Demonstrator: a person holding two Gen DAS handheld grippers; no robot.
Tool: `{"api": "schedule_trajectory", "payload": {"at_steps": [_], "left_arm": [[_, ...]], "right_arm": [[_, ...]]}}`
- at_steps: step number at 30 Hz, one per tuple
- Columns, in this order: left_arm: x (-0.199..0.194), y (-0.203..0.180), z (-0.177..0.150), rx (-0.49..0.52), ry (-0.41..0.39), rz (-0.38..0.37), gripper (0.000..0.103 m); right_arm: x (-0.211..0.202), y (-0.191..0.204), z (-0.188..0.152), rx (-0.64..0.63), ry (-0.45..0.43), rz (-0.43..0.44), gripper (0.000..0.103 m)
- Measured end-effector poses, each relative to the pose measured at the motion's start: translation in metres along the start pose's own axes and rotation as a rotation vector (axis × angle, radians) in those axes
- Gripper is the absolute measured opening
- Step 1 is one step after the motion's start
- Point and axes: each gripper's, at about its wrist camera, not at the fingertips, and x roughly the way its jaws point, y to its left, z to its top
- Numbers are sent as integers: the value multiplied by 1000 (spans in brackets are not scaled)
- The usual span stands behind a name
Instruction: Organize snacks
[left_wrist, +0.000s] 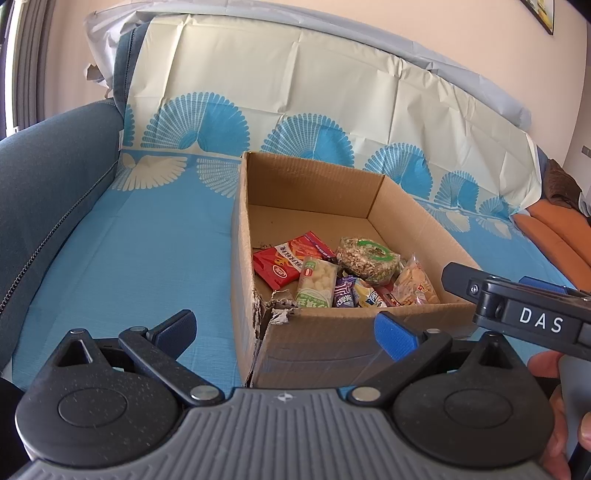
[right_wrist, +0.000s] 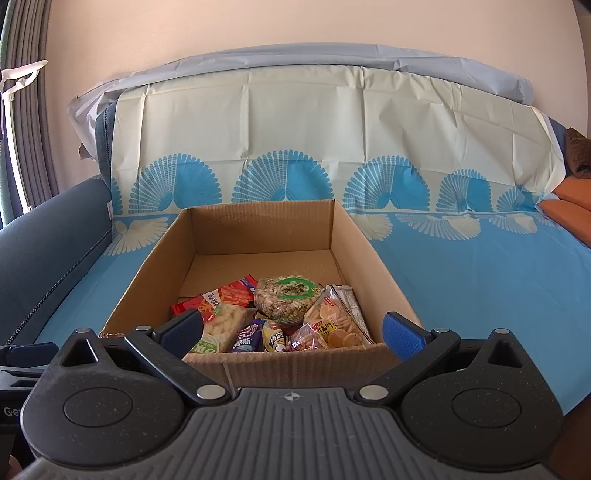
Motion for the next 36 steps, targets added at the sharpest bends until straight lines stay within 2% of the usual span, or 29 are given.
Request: {"api": "schedule_trajectory", "payload": {"at_steps": [27,36], "left_arm": [[-1,-1,-1,11,-16,-15,103],[-8,-4,-1,32,-57,-34,103]], "right_arm": [[0,2,0,-2,-1,-1,102],[-4,-4,2,18,-24,1,102]]}}
